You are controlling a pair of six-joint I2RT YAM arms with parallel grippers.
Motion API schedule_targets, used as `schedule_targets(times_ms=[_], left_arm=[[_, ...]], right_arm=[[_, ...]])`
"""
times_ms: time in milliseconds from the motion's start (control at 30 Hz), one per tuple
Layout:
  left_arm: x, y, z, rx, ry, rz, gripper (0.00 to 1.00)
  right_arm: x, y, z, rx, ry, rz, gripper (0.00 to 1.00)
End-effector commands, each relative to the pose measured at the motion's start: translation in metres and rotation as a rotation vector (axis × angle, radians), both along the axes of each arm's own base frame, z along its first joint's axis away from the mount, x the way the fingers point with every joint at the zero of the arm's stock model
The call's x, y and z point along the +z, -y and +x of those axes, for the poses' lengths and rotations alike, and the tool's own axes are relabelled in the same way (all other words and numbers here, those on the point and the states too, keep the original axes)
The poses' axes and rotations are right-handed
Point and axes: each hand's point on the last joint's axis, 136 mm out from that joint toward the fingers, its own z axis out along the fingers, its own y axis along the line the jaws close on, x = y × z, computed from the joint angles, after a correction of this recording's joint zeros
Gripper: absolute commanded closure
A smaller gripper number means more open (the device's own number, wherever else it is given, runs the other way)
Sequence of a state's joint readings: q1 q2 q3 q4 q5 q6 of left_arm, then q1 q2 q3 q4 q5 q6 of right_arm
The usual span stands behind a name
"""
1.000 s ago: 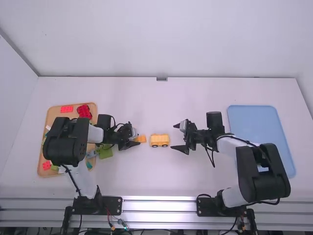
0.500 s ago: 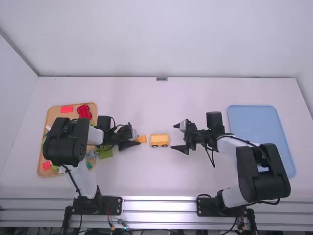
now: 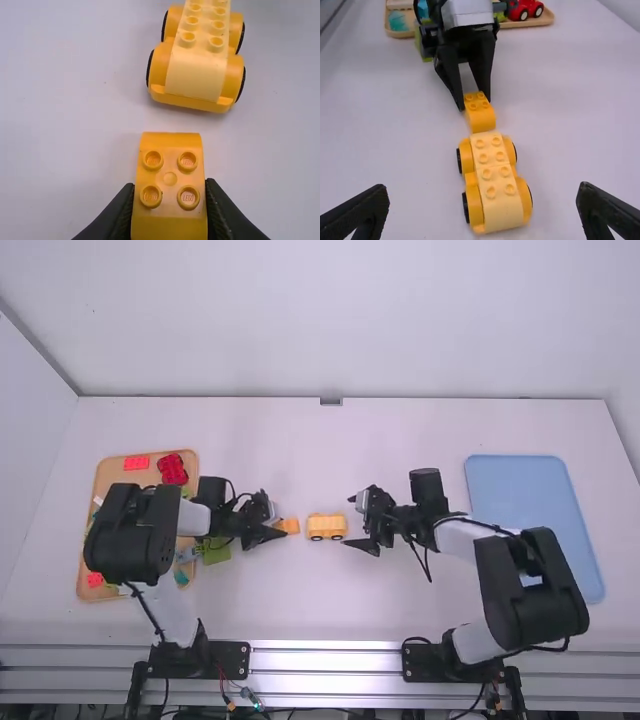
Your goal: Assemble lego blocks to make yellow taxi
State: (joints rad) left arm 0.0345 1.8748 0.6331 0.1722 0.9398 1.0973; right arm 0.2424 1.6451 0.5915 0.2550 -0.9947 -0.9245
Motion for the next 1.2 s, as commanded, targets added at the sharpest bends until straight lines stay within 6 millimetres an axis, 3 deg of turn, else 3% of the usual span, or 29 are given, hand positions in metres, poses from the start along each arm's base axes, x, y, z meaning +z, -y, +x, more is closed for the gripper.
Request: schedule_targets(times_ms=[0, 233, 400, 600, 867, 1067, 1167], left_arm=[[0.026, 0.001, 0.008, -0.002, 0.057, -0.011, 0.73], [0.057, 0.002, 0.001, -0.003, 0.080, -0.011, 0.75], [0.072, 0.012, -0.006, -0.051, 0.100, -0.073, 0.76], [0.071, 0.025, -0.016, -0.127, 0.135, -0.057, 0.81], [0.071, 0.038, -0.016, -0.155, 0.148, -0.053, 0.84], [0.069, 0.041, 0.000, -0.101, 0.130, -0.091, 0.83], [0.067, 0.047, -0.002, -0.117, 0.111, -0.131, 0.83]], right_arm=[[-0.020, -0.004, -0.004, 0.005, -0.029, -0.029, 0.01], [-0.042, -0.021, 0.001, 0.070, 0.038, 0.031, 0.01], [-0.062, -0.028, 0.019, 0.009, 0.029, 0.035, 0.01], [-0.071, -0.033, 0.026, 0.062, -0.005, 0.096, 0.00], [-0.075, -0.033, 0.031, 0.083, -0.048, 0.113, 0.21], [-0.081, -0.031, 0.025, 0.104, -0.043, 0.095, 0.18], [-0.082, -0.030, 0.025, 0.103, -0.034, 0.087, 0.18]])
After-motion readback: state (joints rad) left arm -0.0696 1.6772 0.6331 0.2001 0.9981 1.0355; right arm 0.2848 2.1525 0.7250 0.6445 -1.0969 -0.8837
